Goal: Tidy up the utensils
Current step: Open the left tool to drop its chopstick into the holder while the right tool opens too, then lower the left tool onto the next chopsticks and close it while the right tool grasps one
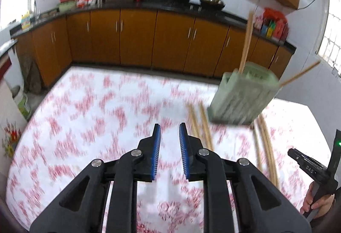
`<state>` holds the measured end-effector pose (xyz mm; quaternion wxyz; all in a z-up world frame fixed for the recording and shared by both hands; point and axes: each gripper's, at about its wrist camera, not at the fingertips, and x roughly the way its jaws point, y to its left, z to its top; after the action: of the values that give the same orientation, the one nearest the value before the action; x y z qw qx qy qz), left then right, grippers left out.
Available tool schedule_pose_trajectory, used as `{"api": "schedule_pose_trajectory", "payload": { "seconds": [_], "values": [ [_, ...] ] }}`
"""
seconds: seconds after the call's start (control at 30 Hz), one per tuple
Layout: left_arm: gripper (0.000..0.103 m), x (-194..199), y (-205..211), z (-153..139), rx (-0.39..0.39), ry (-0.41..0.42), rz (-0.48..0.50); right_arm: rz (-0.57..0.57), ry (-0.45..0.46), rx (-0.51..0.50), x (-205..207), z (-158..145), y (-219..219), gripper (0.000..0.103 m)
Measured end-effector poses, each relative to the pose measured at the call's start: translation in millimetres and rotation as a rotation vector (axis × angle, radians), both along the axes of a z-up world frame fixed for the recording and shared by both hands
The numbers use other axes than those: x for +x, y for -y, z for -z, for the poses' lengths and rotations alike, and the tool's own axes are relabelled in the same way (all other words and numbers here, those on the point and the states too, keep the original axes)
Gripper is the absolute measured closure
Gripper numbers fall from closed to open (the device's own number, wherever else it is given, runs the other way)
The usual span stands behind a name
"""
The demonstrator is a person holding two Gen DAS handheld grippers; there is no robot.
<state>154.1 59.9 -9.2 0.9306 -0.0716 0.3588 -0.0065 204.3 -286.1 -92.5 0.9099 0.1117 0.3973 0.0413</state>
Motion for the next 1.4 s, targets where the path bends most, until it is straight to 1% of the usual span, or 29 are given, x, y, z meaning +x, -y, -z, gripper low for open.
{"api": "schedule_pose_trajectory", "payload": {
  "seconds": [0.1, 0.2, 0.33, 0.53, 0.63, 0.7, 0.8, 0.87, 0.97, 1.07, 1.23, 1.4],
  "values": [
    [0.084, -3.3, 0.1, 21.4, -0.008, -0.048, 0.004, -0.017, -0.031, -0.011, 4.2, 14.5, -7.5, 0.080],
    [0.084, -5.1, 1.2, 34.2, -0.011, -0.075, 0.012, -0.027, -0.053, -0.025, 8.9, 21.9, -13.0, 0.080],
    [0.084, -4.4, 5.3, 42.5, -0.019, -0.094, 0.024, -0.028, -0.076, -0.049, 9.4, 29.7, -14.9, 0.084],
    [0.084, -3.3, 14.4, 50.9, -0.030, -0.114, 0.047, -0.032, -0.067, -0.082, 9.7, 28.2, -19.1, 0.085],
    [0.084, -3.4, 19.0, 55.6, -0.043, -0.125, 0.060, -0.026, -0.063, -0.132, 10.1, 28.5, -20.4, 0.094],
    [0.084, -3.2, 22.3, 59.0, -0.052, -0.133, 0.073, -0.010, -0.065, -0.128, 12.0, 28.7, -14.1, 0.095],
    [0.084, -2.8, 28.7, 64.5, -0.062, -0.149, 0.094, 0.059, -0.069, -0.133, 15.7, 29.5, 3.7, 0.095],
    [0.084, -1.8, 33.7, 69.5, -0.069, -0.162, 0.108, 0.114, -0.074, -0.127, 16.8, 29.8, 19.6, 0.095],
    [0.084, -0.5, 39.7, 75.3, -0.077, -0.176, 0.123, 0.168, -0.076, -0.109, 15.6, 30.5, 38.6, 0.095],
    [0.084, 1.2, 46.0, 82.3, -0.079, -0.193, 0.136, 0.173, -0.074, -0.107, 14.0, 32.3, 44.7, 0.095],
    [0.084, 2.1, 54.6, 91.6, -0.076, -0.214, 0.146, 0.170, -0.067, -0.130, 11.9, 33.4, 42.4, 0.095],
    [0.084, 2.1, 59.3, 95.5, -0.038, -0.207, 0.141, 0.167, -0.066, -0.131, 11.3, 33.0, 34.7, 0.095]
  ]
}}
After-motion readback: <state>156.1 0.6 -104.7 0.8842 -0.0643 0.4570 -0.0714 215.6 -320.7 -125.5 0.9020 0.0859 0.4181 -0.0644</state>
